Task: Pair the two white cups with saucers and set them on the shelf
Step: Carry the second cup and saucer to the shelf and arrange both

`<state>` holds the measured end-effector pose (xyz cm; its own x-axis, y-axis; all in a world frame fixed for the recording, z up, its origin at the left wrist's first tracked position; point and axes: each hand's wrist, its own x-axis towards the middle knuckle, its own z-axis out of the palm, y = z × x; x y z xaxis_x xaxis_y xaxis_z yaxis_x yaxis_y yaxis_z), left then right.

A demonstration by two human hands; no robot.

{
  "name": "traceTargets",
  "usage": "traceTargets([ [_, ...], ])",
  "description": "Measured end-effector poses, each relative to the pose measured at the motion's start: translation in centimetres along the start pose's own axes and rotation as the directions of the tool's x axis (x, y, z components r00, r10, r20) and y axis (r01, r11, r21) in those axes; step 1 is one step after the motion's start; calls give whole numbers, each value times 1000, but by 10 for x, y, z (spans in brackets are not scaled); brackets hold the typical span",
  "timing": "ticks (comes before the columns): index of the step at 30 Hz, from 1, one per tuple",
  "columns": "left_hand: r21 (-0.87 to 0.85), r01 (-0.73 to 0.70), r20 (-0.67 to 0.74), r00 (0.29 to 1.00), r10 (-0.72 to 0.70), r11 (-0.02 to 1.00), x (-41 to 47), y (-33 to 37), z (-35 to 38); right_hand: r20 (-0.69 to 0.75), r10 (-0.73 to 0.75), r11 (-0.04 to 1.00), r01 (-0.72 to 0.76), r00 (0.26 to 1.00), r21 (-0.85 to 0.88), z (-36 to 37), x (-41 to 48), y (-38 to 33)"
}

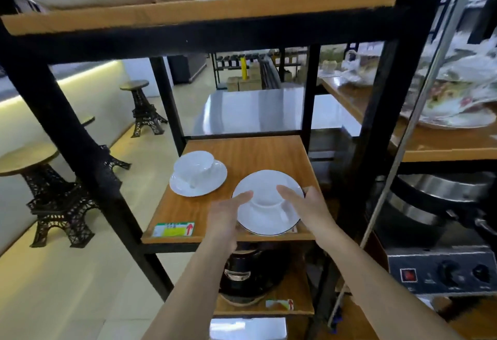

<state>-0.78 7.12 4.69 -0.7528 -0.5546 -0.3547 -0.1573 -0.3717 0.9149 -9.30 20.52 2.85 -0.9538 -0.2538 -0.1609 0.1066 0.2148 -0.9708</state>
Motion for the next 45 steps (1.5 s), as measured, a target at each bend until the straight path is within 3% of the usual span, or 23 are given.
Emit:
traceTargets([
  [5, 13, -43, 10, 999, 43, 999, 45, 25, 3, -29, -73, 997, 74, 997, 30, 15, 31, -16],
  [9, 77, -54, -10, 998, 55, 996, 72, 38, 15, -115, 10, 1000, -8, 993, 19, 22, 56, -24],
  [23, 190, -50, -20, 998, 54, 981, 133, 45, 45, -212, 13, 994, -37, 977, -106, 26, 113, -17],
  [32, 210, 34, -28, 999, -28, 977, 144, 29, 46, -178, 113, 987, -131, 977, -94, 26, 114, -4],
  [45, 424, -55, 23, 999, 49, 904, 154, 29, 44, -167, 152, 955, -188, 974, -229, 22, 113, -10],
])
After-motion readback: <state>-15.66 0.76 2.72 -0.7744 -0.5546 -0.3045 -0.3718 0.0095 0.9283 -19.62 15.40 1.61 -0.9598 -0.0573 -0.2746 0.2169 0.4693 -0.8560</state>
